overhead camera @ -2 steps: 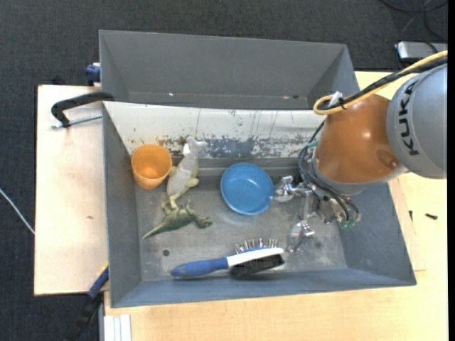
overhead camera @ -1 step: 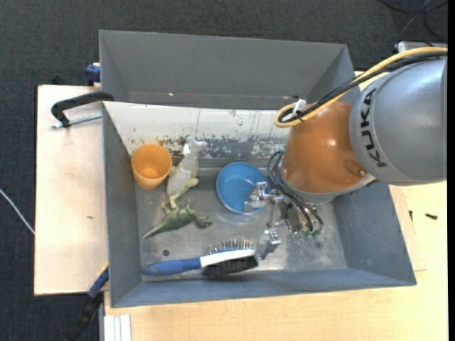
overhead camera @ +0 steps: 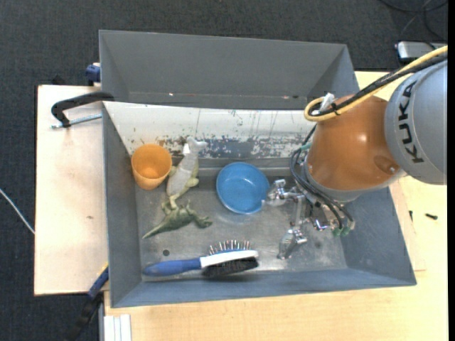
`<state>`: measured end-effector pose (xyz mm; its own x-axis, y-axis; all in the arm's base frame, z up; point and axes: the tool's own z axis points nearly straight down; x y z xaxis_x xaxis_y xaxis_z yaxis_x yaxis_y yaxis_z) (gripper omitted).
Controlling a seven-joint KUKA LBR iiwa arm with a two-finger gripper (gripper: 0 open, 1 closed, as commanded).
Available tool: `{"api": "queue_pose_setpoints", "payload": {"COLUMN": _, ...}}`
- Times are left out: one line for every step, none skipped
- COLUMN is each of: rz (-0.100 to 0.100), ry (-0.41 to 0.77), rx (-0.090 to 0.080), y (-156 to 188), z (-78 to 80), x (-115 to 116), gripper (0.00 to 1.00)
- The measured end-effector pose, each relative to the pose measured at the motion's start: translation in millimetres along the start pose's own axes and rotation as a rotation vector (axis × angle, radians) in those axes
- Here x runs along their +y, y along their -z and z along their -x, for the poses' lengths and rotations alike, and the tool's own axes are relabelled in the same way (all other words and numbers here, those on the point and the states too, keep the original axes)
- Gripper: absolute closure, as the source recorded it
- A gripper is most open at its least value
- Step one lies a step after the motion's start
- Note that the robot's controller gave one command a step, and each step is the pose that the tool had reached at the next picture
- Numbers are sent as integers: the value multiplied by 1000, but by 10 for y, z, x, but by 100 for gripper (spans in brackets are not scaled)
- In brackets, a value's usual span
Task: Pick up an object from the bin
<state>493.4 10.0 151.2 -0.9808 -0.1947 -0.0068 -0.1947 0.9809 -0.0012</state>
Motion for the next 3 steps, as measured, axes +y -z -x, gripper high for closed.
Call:
{"api": "queue_pose_setpoints", "payload": {"rz": 1, "ry": 137, "rx": -3, "y": -806, "z": 598, "x": 257, "gripper": 0}}
{"api": "queue_pose_setpoints", "payload": {"rz": 0, "ry": 133, "rx": -9, "y": -746, "z": 611, "x": 241, "gripper": 100}}
{"api": "queue_pose_setpoints", "payload": {"rz": -1, "ry": 120, "rx": -8, "y": 494, "z": 605, "x": 150, "gripper": 100}}
